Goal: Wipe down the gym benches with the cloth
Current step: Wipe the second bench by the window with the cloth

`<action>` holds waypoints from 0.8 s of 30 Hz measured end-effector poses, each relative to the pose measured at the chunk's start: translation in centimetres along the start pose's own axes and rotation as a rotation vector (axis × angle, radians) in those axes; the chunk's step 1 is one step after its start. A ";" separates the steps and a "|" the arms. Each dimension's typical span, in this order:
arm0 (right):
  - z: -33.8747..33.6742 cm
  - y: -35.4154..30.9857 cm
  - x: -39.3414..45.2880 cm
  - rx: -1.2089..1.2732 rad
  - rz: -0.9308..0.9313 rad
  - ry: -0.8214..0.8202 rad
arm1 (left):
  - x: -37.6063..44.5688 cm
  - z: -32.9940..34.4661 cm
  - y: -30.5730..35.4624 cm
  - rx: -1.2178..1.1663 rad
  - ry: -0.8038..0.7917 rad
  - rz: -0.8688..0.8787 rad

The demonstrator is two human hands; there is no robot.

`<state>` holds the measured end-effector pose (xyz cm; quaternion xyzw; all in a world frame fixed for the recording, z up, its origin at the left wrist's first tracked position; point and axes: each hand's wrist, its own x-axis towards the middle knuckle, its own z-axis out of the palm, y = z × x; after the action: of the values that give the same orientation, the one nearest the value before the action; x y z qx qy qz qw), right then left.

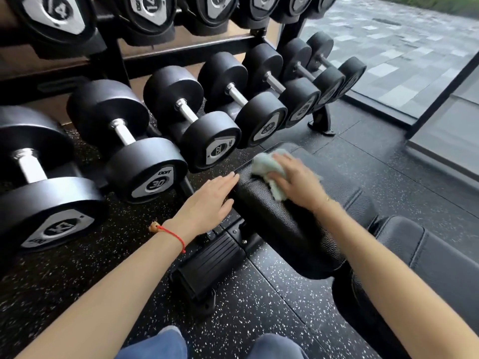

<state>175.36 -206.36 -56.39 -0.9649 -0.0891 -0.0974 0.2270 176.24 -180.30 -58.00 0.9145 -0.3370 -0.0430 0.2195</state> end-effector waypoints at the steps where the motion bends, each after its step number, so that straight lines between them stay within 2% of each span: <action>1: -0.8 1.3 1.6 -0.015 0.092 0.030 | 0.0 0.1 0.0 0.002 -0.003 -0.004; 3: -1.6 2.2 4.1 -0.098 0.269 0.012 | 0.0 0.2 0.2 0.002 0.001 -0.016; 5: -0.9 1.4 4.5 -0.149 0.276 0.011 | 0.2 -0.1 0.3 0.005 0.009 -0.021; 9: 0.4 -2.0 -2.3 -0.037 -0.056 -0.016 | 0.1 -0.3 0.3 -0.010 0.005 -0.024; 12: -0.2 -1.1 -6.9 -0.031 -0.129 -0.076 | 0.0 -0.1 0.4 -0.002 0.013 -0.026; 13: -0.9 0.3 -6.7 -0.048 -0.096 -0.058 | 0.0 -0.1 0.5 0.000 0.018 -0.031; 15: -2.6 2.9 -4.6 -0.092 0.083 -0.005 | 0.2 -0.1 0.9 0.013 0.021 -0.047; 18: -3.7 3.7 -2.4 -0.135 0.295 0.010 | 0.3 0.0 1.8 0.065 0.056 -0.068; 20: -2.7 1.9 -4.4 -0.122 0.234 0.001 | 0.3 0.2 2.4 0.079 0.064 -0.087; 24: -1.7 -1.6 -13.3 -0.066 -0.027 -0.067 | 0.6 0.4 3.3 0.074 0.101 -0.070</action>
<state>161.92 -207.46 -57.23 -0.9734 -0.1064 -0.0708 0.1904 174.64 -183.07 -56.94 0.9343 -0.2947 0.0080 0.2006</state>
